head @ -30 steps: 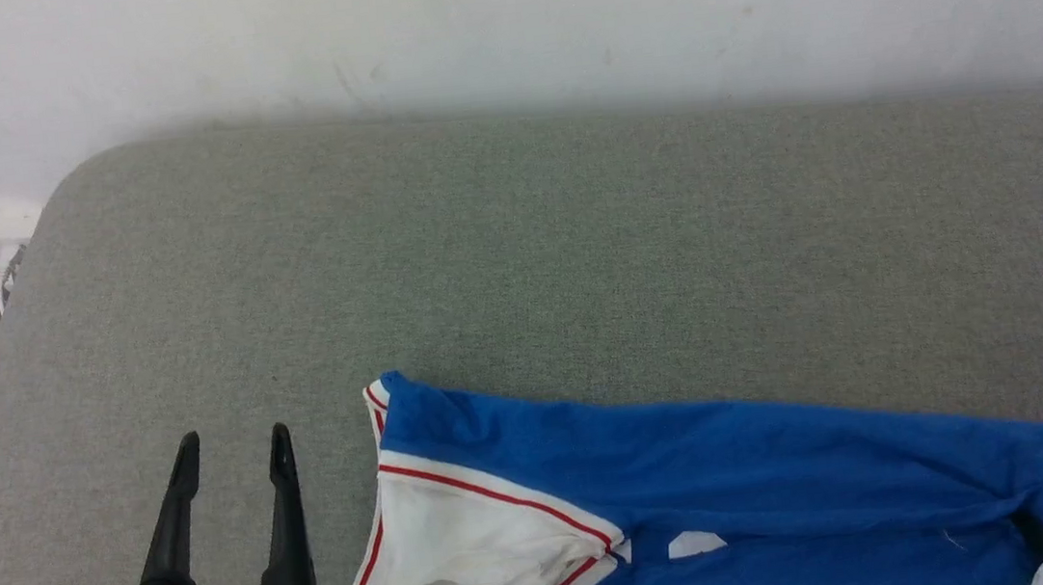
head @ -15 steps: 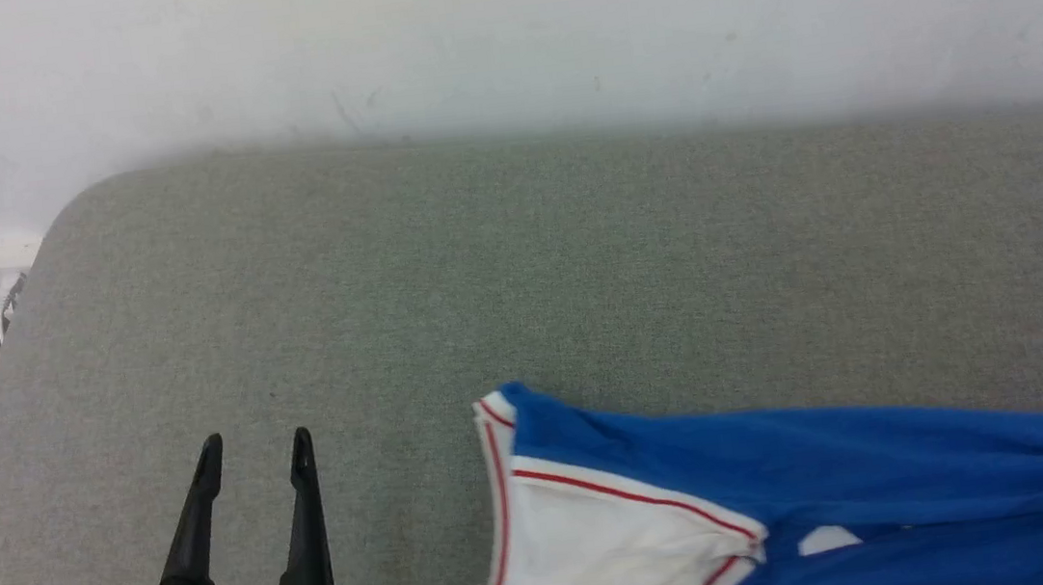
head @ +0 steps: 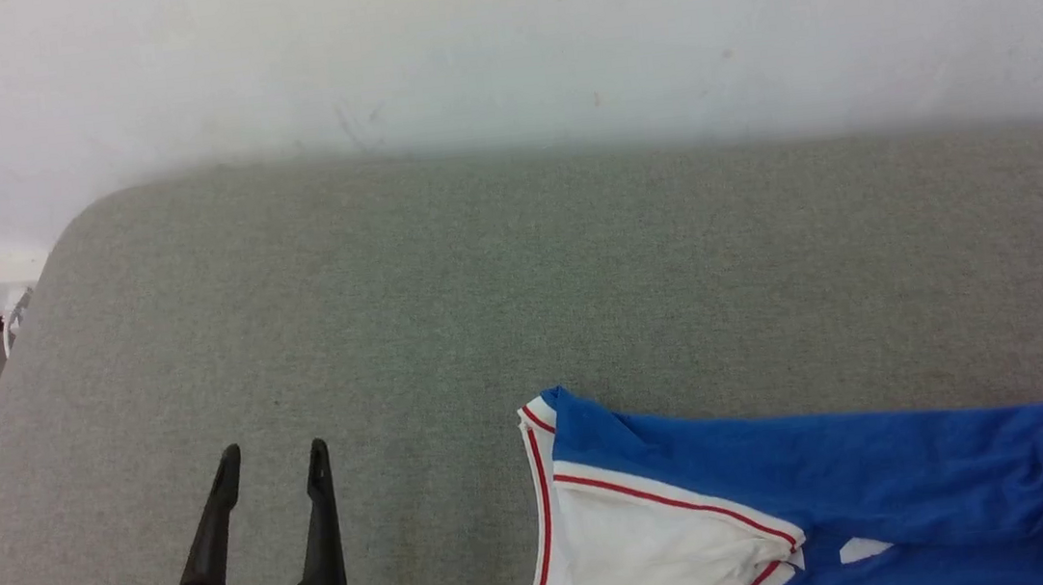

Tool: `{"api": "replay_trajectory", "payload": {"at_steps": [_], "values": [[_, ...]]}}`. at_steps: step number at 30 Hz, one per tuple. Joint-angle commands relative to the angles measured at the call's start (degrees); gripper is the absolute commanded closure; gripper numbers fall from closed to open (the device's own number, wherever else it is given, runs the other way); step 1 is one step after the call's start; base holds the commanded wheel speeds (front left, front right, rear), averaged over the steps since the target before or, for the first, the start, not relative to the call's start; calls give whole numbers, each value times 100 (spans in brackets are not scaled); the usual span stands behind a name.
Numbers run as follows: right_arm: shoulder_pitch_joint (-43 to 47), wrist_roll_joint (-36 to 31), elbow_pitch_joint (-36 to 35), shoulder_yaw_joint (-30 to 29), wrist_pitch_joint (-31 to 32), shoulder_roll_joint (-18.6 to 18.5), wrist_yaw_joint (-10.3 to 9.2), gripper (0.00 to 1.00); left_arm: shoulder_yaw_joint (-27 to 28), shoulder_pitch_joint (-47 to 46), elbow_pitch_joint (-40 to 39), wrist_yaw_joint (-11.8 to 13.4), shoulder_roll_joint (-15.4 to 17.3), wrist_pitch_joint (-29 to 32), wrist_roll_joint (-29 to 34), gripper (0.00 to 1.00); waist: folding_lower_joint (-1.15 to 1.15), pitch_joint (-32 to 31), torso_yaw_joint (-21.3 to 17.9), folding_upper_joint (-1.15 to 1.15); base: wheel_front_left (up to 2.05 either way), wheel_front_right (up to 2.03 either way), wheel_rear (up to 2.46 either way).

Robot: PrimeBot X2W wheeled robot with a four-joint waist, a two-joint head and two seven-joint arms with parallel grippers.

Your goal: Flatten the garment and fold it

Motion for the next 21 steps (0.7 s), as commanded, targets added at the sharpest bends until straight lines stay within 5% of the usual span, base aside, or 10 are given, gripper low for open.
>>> {"api": "replay_trajectory", "payload": {"at_steps": [1,11,21], "values": [[124,96,-201,134,118,37,-5,100,-24,71,23,-31,-28,-27,1,0,0,-55,31,0,0,0,0],[487,946,-1562,1492,1202,275,-5,100,-68,148,42,-46,-28,-27,4,0,0,-168,368,0,0,0,0],[4,1217,-1232,2665,1126,715,-5,100,-116,103,89,-65,-28,-27,14,0,0,-91,952,0,0,0,0]]}}
